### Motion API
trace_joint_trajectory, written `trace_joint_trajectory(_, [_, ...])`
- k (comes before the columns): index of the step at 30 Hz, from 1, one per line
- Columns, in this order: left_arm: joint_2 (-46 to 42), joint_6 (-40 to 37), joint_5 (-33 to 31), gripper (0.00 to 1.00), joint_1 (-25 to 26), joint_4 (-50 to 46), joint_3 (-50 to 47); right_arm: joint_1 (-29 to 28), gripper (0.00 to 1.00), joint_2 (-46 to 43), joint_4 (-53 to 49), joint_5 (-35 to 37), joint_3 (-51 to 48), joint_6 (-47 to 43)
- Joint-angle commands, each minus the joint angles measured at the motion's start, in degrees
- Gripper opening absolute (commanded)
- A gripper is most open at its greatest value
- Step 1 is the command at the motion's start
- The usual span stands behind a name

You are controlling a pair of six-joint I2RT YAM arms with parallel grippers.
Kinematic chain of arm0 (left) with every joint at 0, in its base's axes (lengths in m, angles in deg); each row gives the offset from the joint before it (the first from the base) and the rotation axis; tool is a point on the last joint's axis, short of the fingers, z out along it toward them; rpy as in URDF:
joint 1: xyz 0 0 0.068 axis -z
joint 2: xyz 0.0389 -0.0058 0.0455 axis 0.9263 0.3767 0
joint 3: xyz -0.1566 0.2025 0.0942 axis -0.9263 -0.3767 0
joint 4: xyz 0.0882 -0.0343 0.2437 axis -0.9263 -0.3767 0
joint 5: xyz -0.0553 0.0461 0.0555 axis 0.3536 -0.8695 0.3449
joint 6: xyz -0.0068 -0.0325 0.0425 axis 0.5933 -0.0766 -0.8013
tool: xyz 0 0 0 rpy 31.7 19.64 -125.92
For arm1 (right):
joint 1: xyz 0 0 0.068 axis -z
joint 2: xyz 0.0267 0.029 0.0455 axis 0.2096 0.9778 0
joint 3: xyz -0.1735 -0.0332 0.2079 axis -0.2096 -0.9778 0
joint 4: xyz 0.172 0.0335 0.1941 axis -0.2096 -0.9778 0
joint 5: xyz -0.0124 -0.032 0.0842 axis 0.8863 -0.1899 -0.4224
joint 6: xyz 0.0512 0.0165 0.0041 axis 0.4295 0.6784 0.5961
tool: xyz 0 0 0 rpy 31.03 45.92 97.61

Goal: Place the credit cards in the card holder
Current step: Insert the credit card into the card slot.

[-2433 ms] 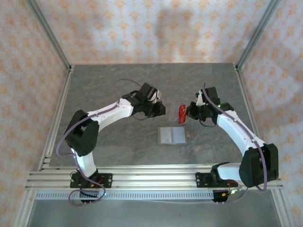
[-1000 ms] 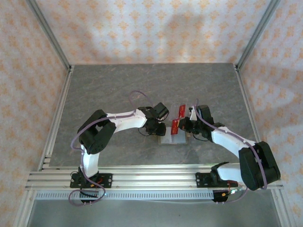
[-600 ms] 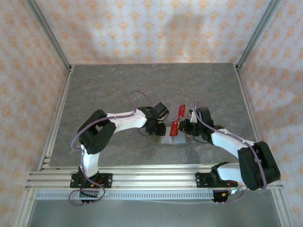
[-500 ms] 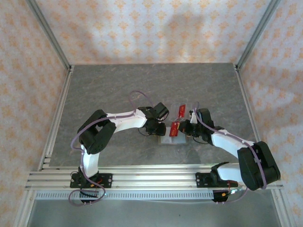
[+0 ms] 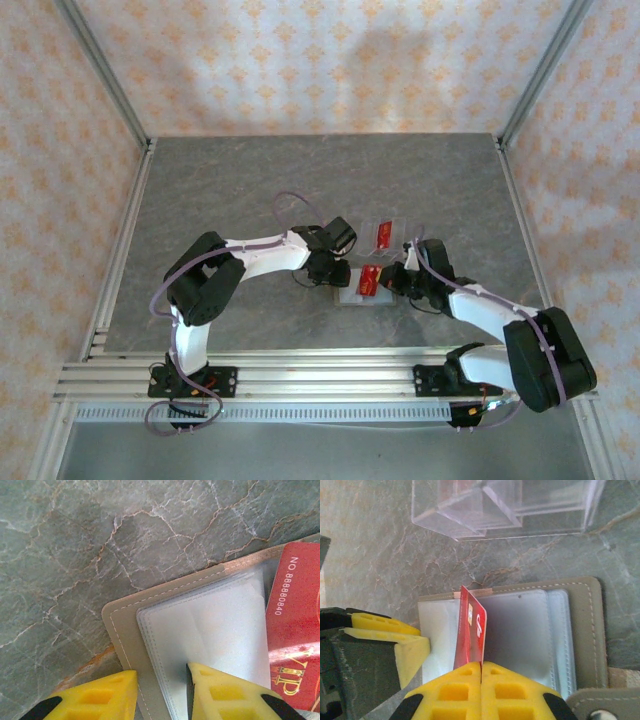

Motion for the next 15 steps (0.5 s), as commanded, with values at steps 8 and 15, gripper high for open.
trace_joint_trajectory(8, [3.97,-1.39,-4.39,0.30,-1.49,-3.77,-1.67,-0.97,0.00,1.56,-0.37,-1.03,-0.83,1.20])
trace_joint_trajectory(15, [3.92,-2.79,-4.83,0.30,-3.95,-5.06,-0.59,-1.79,0.00,2.52,-0.84,-1.13,-0.67,1.64])
